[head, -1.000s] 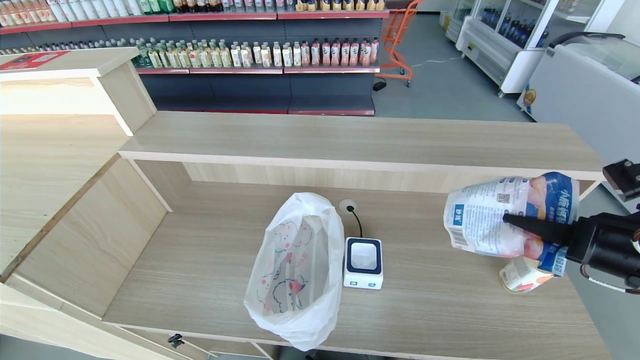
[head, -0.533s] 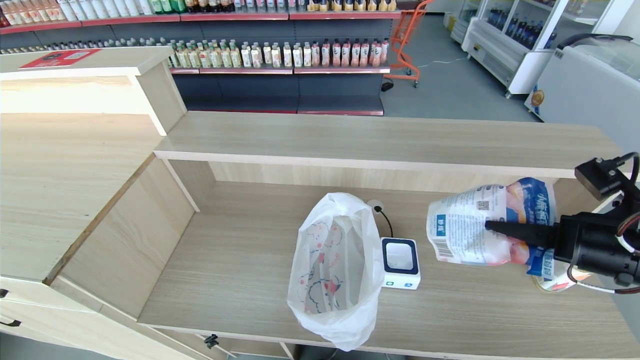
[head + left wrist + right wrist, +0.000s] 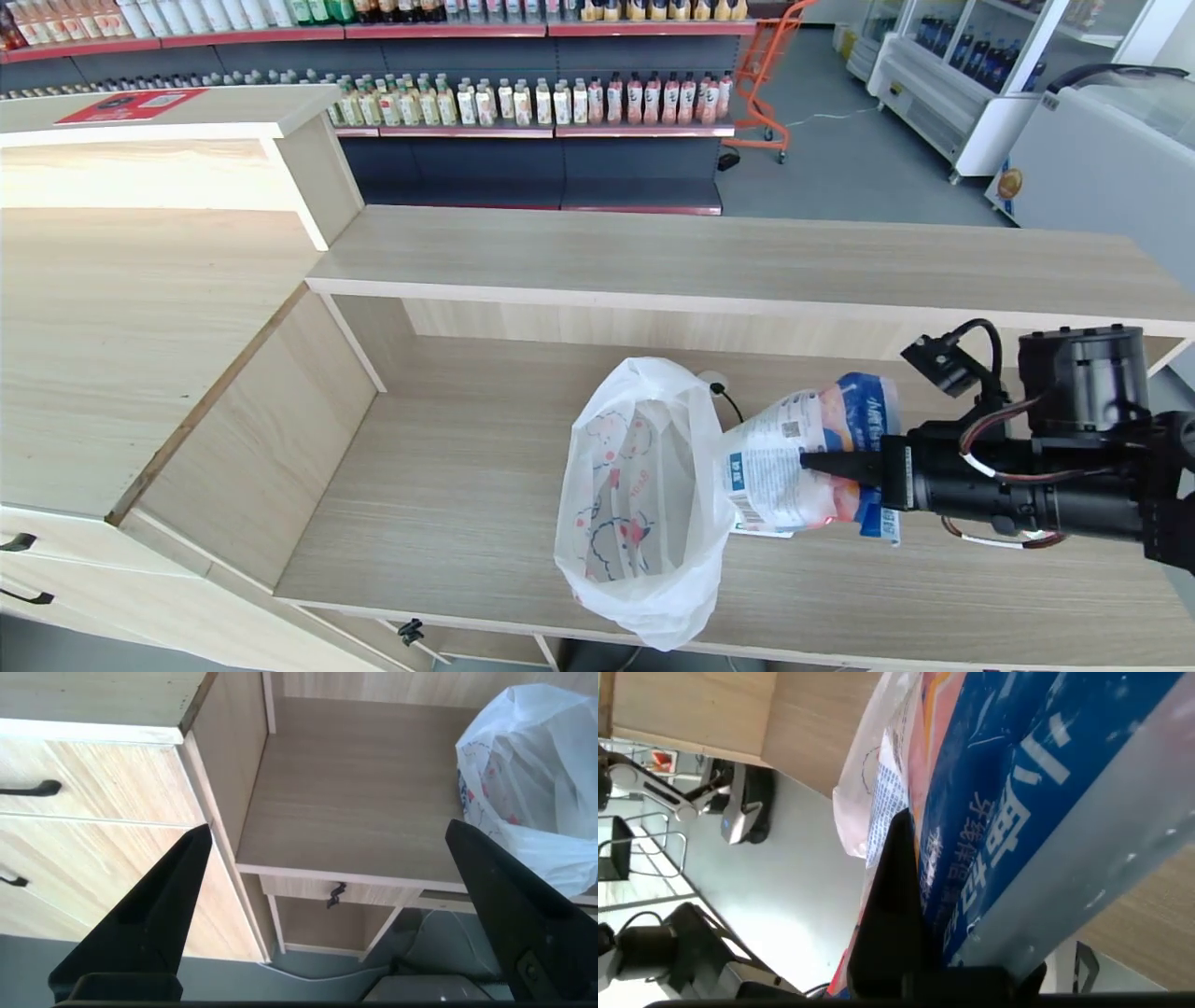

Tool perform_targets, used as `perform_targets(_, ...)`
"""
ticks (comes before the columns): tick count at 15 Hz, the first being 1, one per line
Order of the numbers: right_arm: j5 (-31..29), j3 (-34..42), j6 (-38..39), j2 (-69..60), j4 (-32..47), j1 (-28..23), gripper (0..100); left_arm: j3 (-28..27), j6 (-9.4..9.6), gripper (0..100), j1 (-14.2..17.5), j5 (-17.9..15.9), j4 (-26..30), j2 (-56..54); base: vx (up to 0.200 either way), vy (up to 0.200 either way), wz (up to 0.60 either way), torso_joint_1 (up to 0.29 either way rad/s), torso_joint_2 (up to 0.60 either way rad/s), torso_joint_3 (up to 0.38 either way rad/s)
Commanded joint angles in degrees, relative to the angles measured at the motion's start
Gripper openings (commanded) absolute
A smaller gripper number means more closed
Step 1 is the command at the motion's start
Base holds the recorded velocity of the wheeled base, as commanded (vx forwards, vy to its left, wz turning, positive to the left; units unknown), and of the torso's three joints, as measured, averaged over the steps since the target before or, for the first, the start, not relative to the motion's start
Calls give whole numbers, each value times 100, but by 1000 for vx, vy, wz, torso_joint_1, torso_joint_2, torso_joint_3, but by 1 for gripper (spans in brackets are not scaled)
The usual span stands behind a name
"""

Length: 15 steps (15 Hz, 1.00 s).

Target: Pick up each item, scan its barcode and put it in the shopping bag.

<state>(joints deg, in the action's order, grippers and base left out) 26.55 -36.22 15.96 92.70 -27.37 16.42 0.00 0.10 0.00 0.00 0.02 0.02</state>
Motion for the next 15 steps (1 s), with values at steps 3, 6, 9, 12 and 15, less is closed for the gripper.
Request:
perform_targets(3, -308, -869, -75, 1479, -67, 792, 0, 0, -1, 100, -9, 0, -2, 6, 0, 0, 0, 0, 0, 0)
perform_targets(6, -405, -1177, -93, 1813, -67, 1214, 0, 0, -1, 100, 0, 0, -2, 6, 0, 0, 0, 0, 0, 0)
perform_targets(9, -1143, -1590, -102, 2429, -67, 1513, 0, 0, 8, 100, 0, 0, -2, 6, 0, 0, 0, 0, 0, 0)
perform_targets(12, -1820, -1704, -330, 2859, -76, 1654, 0, 0, -1, 100, 0, 0, -2, 6, 0, 0, 0, 0, 0, 0)
perform_targets(15, -1943, -1696, -488, 3114, -357, 1645, 0, 0, -1, 100, 0, 0, 6, 6, 0, 0, 0, 0, 0, 0)
